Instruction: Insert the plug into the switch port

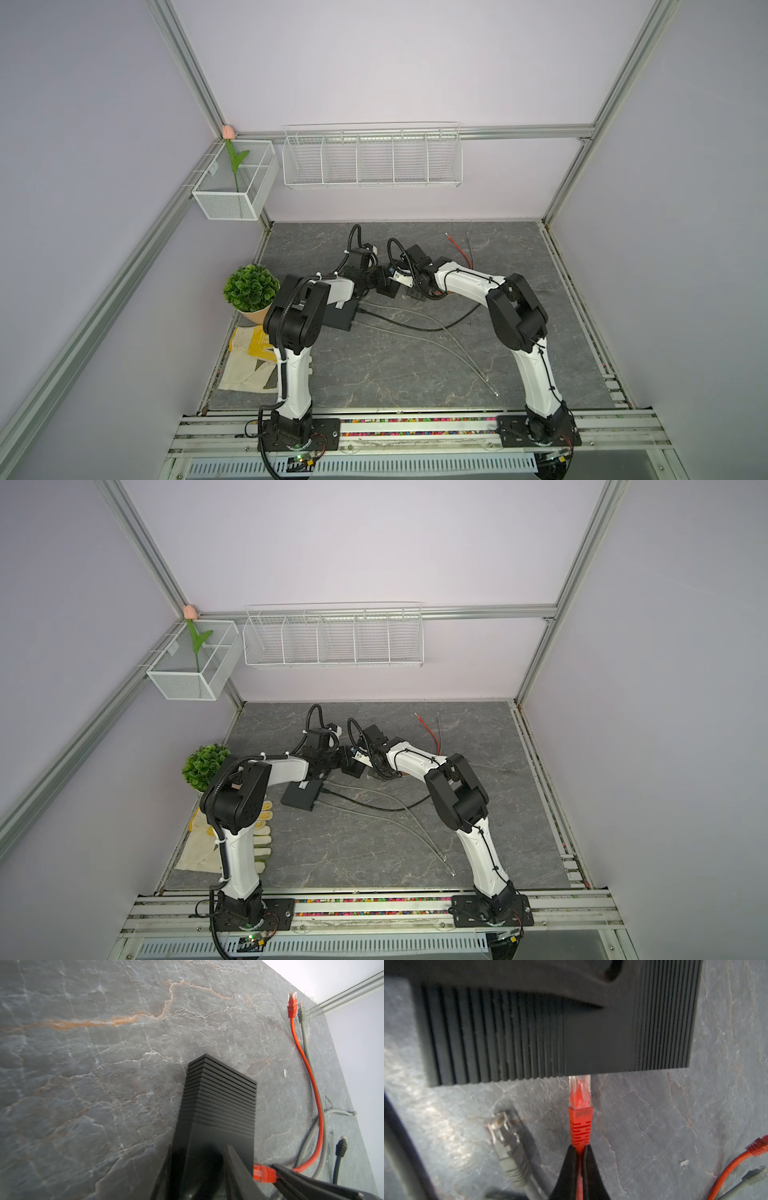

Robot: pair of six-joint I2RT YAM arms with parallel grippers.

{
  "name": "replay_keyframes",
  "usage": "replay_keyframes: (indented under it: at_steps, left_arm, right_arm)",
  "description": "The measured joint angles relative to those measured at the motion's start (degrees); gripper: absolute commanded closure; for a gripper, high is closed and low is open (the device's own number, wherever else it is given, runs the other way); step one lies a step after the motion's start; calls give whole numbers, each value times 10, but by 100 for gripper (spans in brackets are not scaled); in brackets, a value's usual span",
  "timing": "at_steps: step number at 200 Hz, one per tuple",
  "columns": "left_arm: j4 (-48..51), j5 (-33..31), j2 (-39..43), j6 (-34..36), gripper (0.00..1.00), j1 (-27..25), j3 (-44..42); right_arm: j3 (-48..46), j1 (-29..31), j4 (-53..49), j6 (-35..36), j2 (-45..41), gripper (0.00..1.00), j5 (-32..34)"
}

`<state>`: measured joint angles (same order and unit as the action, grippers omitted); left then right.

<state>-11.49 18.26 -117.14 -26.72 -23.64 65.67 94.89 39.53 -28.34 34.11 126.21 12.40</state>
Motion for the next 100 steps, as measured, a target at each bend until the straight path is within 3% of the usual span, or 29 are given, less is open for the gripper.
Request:
replay_keyframes:
  at_steps: [100]
  left_arm:
    - [33, 2, 0, 11, 58, 2, 16]
  right_arm:
    - [-1, 4, 17, 15, 0, 93, 17]
